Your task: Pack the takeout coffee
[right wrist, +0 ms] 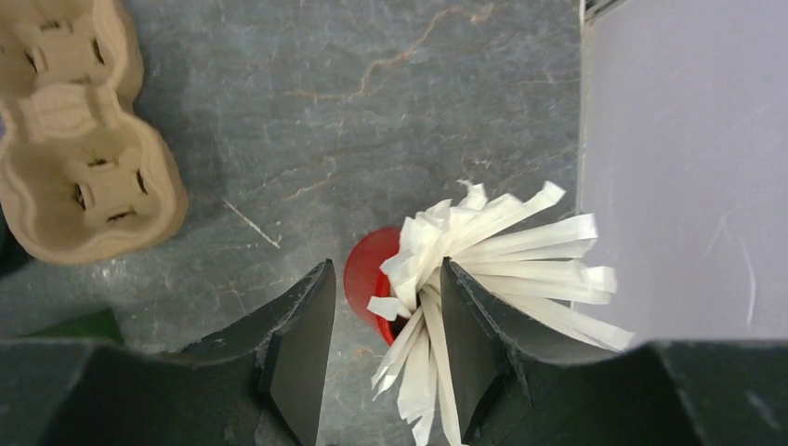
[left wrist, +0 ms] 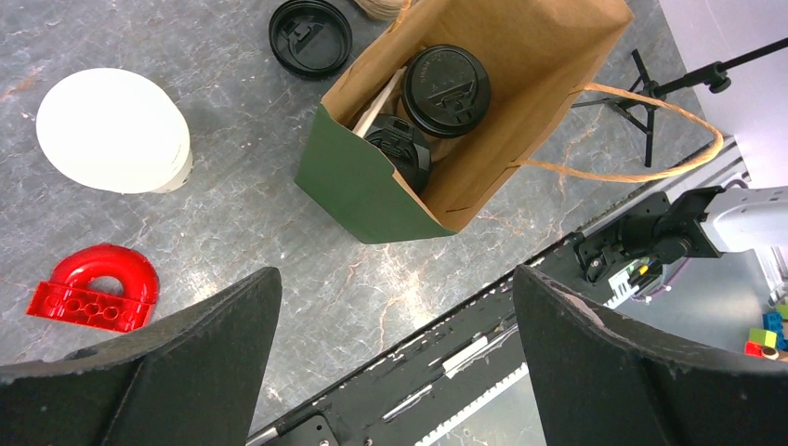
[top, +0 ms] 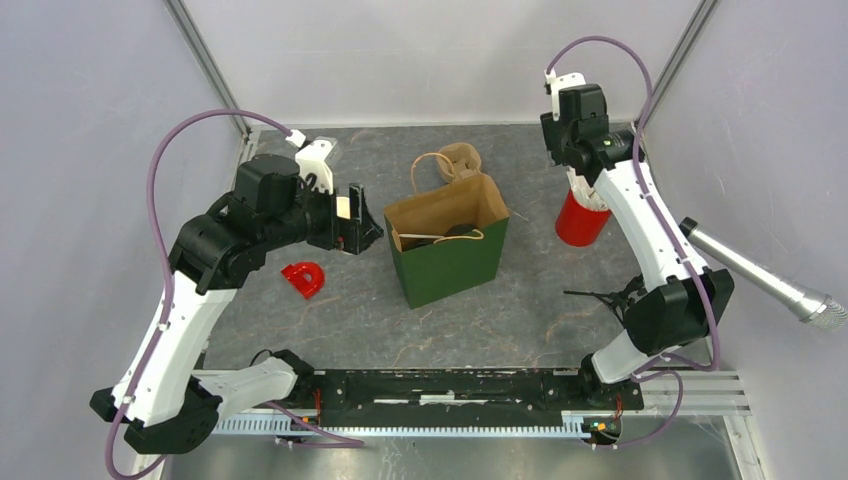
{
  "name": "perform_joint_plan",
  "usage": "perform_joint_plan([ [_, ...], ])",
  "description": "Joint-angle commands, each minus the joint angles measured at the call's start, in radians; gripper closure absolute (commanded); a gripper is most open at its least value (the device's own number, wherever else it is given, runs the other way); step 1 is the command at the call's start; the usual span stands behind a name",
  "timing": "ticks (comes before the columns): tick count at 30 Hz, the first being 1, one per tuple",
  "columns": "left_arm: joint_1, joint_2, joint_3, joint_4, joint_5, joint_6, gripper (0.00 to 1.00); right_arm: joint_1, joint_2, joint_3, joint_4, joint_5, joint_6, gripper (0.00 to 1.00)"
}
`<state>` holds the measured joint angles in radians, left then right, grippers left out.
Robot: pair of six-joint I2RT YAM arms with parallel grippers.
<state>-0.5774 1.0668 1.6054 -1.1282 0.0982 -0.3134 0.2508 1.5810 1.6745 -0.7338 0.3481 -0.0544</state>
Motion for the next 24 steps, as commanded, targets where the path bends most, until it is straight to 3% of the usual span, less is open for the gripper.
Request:
perform_joint_plan([
  [1,0.005,-0.001,0.037,0.022,0.030,0.008,0.00,0.001,0.004,-0.030,0.028,-0.025,-0.020,0.49],
  [11,0.004,-0.012,0.032,0.021,0.015,0.010,0.00,0.000,0.000,-0.133,0.131,0.043,-0.094,0.62],
  [16,0.005,-0.005,0.036,0.023,0.016,0.012,0.00,0.000,0.009,-0.122,0.128,0.044,-0.094,0.76],
  [21,0.005,0.001,0.035,0.023,0.017,0.014,0.00,-0.001,-0.003,-0.096,0.133,0.049,-0.101,0.79],
  [24,0.004,0.005,0.035,0.024,0.018,0.014,0.00,-0.001,-0.001,-0.072,0.125,0.049,-0.112,0.89],
])
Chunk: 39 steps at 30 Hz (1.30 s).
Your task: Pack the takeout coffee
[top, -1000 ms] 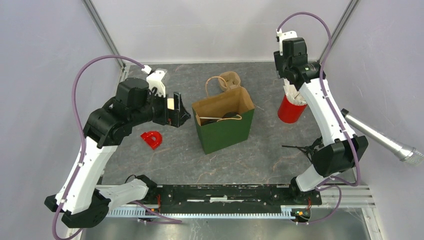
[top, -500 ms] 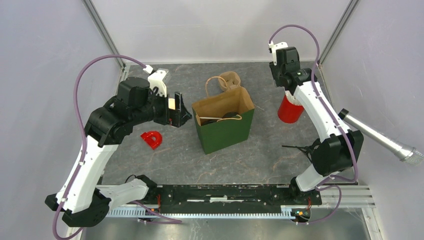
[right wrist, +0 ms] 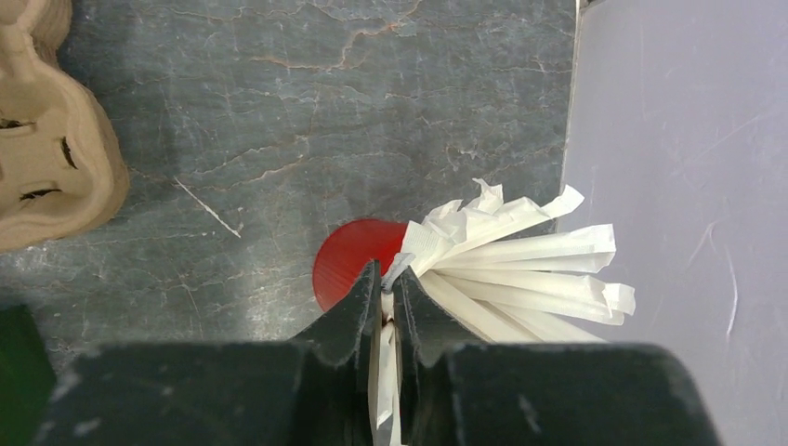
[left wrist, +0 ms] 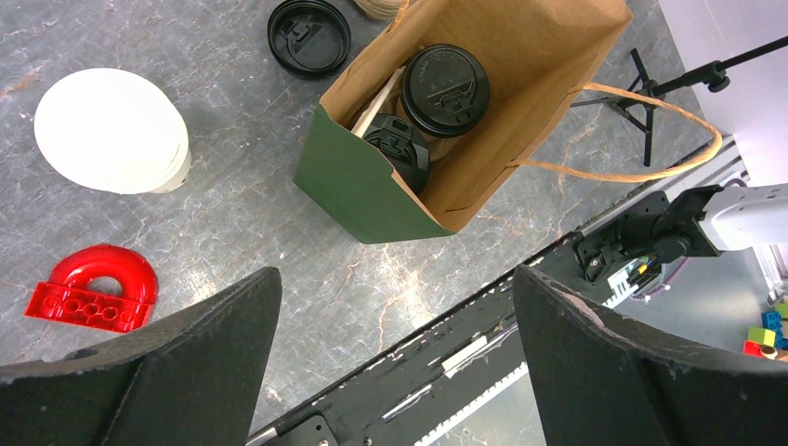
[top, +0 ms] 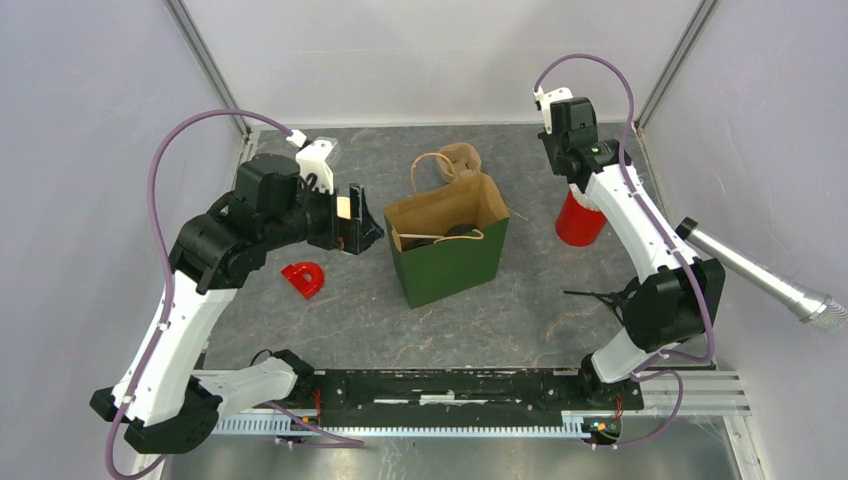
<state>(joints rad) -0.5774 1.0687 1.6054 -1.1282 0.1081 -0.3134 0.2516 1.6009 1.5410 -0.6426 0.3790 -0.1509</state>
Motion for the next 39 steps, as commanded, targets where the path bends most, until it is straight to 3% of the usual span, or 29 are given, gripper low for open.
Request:
perform_joint_plan([
  [1,0.005,0.006,0.036,0.024,0.010,0.016,0.00,-0.002,-0.017,0.075,0.026,0.018,-0.016,0.91],
  [14,0.005,-0.005,-0.028,0.054,0.018,0.002,0.00,-0.001,-0.064,0.318,-0.183,0.012,0.014,0.90],
  [21,0.005,-0.019,-0.107,0.085,0.023,0.001,0.00,0.000,-0.090,0.604,-0.322,0.047,0.027,0.91],
  [30,0.005,-0.004,-0.106,0.107,0.022,0.012,0.00,-0.001,-0.338,0.421,-0.111,-0.072,0.114,0.92],
  [35,0.005,0.010,-0.090,0.107,0.019,0.019,0.00,0.000,-0.386,0.428,-0.070,-0.272,0.285,0.92],
  [39,0.005,0.018,-0.077,0.108,0.021,0.019,0.00,0.000,-0.451,0.312,0.015,-0.469,0.465,0.92],
])
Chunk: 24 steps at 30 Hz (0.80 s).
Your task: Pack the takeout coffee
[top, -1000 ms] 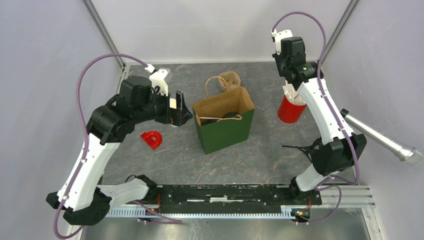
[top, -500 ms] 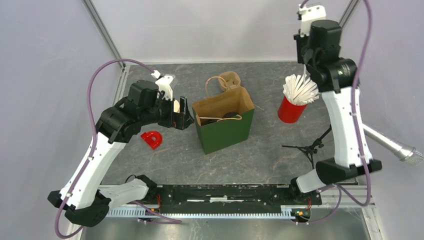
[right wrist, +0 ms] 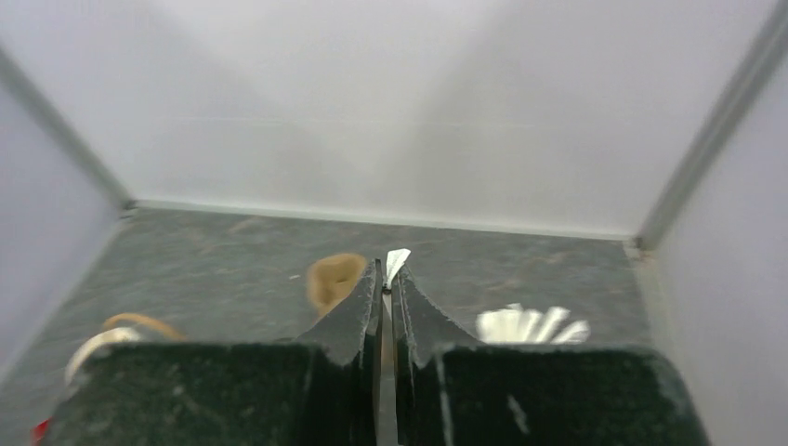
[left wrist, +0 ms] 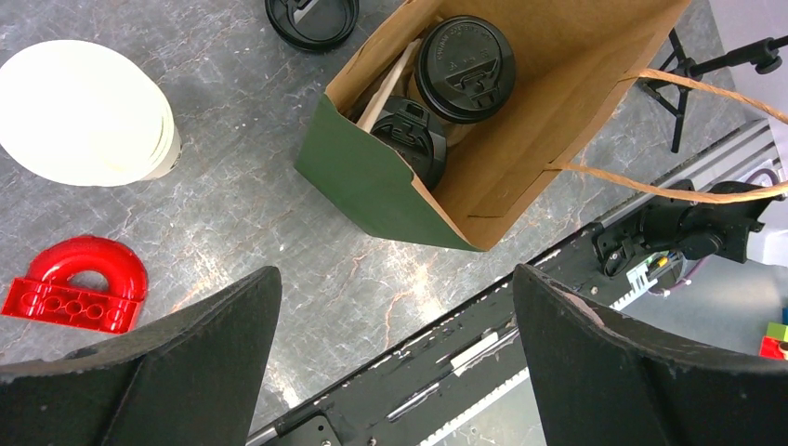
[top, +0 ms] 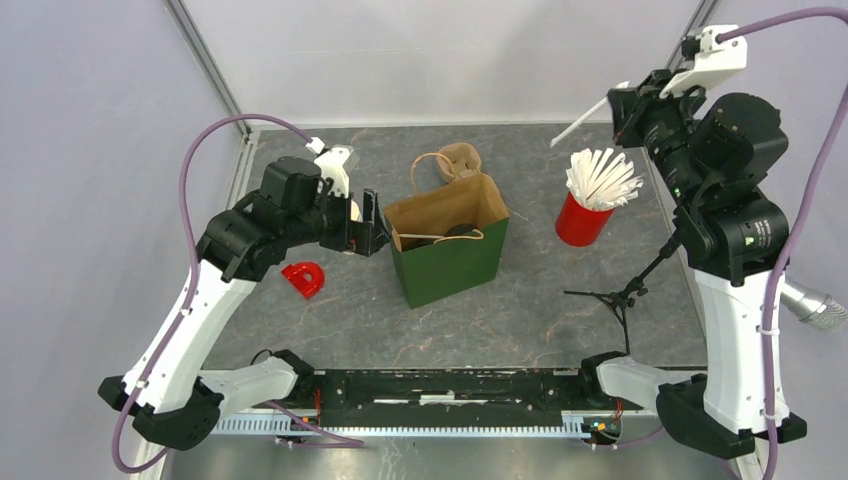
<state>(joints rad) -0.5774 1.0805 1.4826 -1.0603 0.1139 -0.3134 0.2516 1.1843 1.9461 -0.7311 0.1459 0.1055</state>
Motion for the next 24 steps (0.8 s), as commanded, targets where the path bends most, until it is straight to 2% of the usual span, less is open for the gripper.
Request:
perform_joint_plan([
  [1,0.005,0.007,0.050,0.040,0.015,0.018,0.00,0.000,-0.047,-0.117,0.111,-0.262,0.242,0.92],
  [5,0.004,0.013,0.058,0.037,0.012,0.023,0.00,0.000,-0.089,-0.177,0.122,-0.347,0.350,0.91],
  [11,0.005,0.031,0.069,0.038,0.026,0.016,0.00,0.000,-0.181,-0.428,0.318,-0.479,0.553,0.91],
  [17,0.005,0.042,0.084,0.035,0.030,0.026,0.00,-0.001,-0.186,-0.513,0.375,-0.515,0.595,0.91],
  [22,0.005,0.044,0.079,0.034,0.028,0.025,0.00,0.004,-0.206,-0.687,0.518,-0.528,0.675,0.91],
  [24,0.005,0.045,0.081,0.034,0.028,0.021,0.00,0.007,-0.190,-0.723,0.525,-0.529,0.681,0.91],
])
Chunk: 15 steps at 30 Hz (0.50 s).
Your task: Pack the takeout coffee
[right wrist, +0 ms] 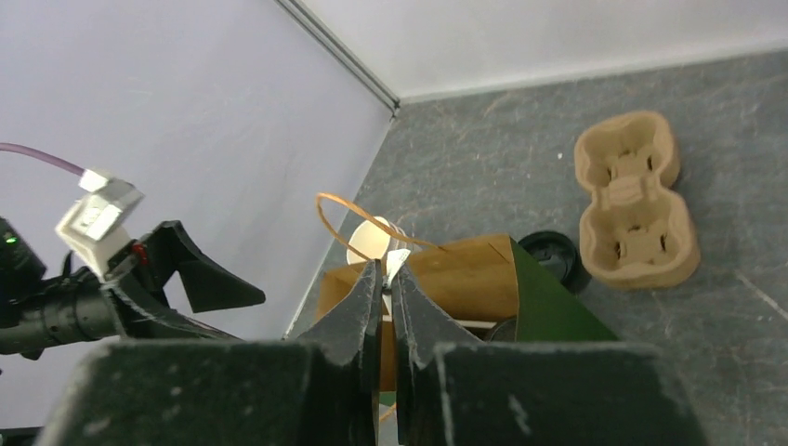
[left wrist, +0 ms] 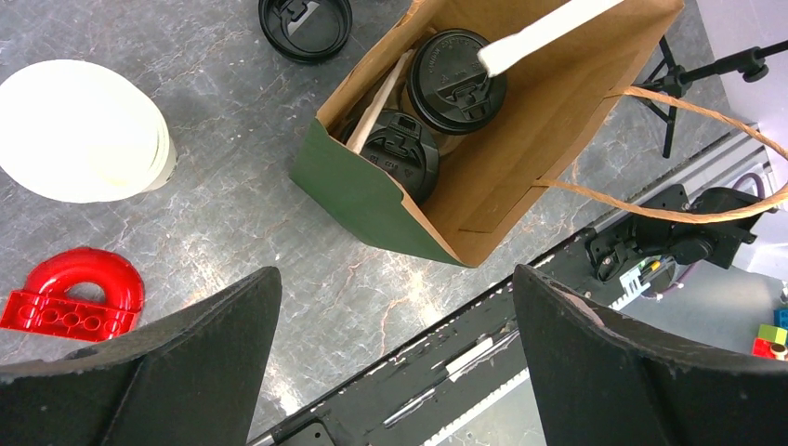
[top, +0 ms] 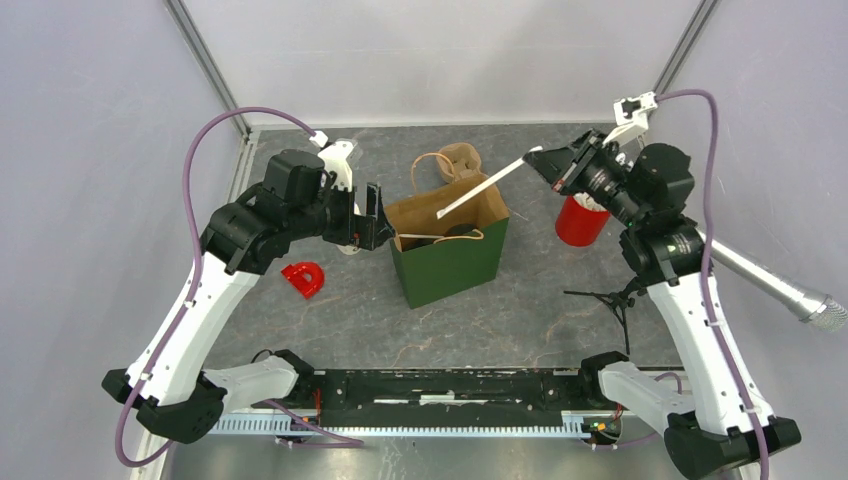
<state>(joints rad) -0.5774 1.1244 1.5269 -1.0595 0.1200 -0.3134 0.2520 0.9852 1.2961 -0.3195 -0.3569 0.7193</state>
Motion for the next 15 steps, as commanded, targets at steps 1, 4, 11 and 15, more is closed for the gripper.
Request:
perform_joint_plan([
  [1,0.005,-0.001,0.037,0.033,0.021,0.018,0.00,0.011,0.018,-0.094,0.120,-0.032,0.063,0.90],
  [4,0.005,-0.009,0.032,0.032,0.012,0.016,0.00,0.035,0.035,-0.163,0.204,-0.040,0.104,0.89],
  [11,0.005,-0.022,0.014,0.033,0.000,0.010,0.00,0.182,0.106,-0.186,0.312,0.068,0.149,0.88],
  [15,0.005,-0.018,0.024,0.033,-0.009,0.016,0.00,0.214,0.124,-0.215,0.347,0.087,0.163,0.83],
])
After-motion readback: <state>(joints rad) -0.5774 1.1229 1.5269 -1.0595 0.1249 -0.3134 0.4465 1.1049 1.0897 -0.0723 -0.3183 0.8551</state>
